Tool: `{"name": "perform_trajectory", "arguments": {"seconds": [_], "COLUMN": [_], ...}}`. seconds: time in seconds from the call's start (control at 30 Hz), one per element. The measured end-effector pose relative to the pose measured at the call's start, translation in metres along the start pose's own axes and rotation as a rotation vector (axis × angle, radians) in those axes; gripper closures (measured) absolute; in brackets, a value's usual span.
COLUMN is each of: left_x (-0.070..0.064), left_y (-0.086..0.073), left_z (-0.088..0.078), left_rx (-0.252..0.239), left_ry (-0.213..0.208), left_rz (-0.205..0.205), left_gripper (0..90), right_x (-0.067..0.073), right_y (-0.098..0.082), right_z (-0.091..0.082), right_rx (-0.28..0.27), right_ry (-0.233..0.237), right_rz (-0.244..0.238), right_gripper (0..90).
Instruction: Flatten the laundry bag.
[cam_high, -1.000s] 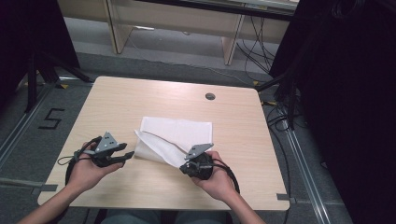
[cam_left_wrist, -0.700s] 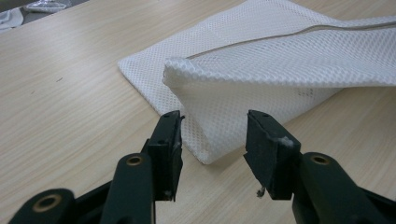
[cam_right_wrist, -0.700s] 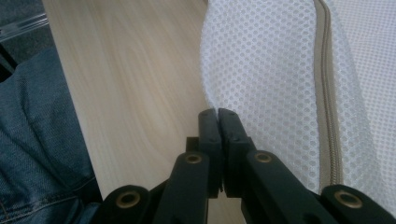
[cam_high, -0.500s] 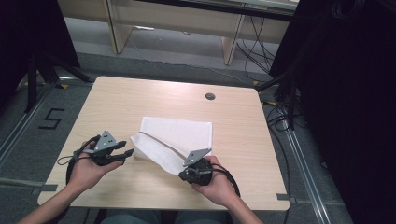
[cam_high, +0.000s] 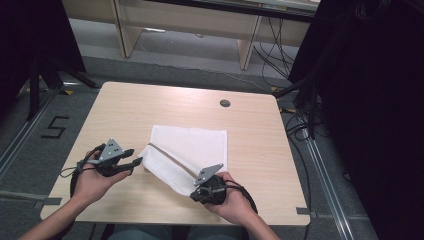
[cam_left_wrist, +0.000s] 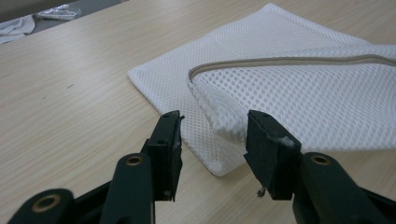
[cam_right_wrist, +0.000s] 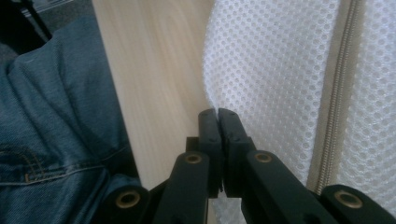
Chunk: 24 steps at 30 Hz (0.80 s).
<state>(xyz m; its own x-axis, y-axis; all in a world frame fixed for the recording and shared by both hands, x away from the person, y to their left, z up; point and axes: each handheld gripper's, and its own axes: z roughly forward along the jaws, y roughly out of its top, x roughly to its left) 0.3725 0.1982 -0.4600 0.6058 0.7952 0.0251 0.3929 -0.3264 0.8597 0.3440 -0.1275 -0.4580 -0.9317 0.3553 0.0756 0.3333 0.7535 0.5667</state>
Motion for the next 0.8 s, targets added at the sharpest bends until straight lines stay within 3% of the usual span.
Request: {"name": "perform_trajectory", "arguments": {"seconds": [0.17,0.27,0.4,0.8], "left_x": [0.002,0.004,0.006,0.005], "left_y": [0.001,0.002,0.0,0.001], "left_z": [-0.002,-0.002,-0.001,-0.001], "left_rx": [-0.025,-0.027,-0.022,-0.042], "left_ry": [0.018,0.019,0.035,0.036], "left_rz": [-0.005,-0.009,-0.009,0.0], "left_gripper": [55.0,54.4,52.9,49.6], "right_x": [0.004,0.009,0.011,0.016], "right_y": [-0.003,-0.006,-0.008,-0.016], "right_z": [0.002,0.003,0.005,0.004], "right_rx": [0.028,0.05,0.075,0.129], "right_ry": [0.034,0.052,0.066,0.116], "right_rz": [-0.032,-0.022,-0.048,-0.055], "right_gripper": [89.8,89.8,89.8,89.5]}}
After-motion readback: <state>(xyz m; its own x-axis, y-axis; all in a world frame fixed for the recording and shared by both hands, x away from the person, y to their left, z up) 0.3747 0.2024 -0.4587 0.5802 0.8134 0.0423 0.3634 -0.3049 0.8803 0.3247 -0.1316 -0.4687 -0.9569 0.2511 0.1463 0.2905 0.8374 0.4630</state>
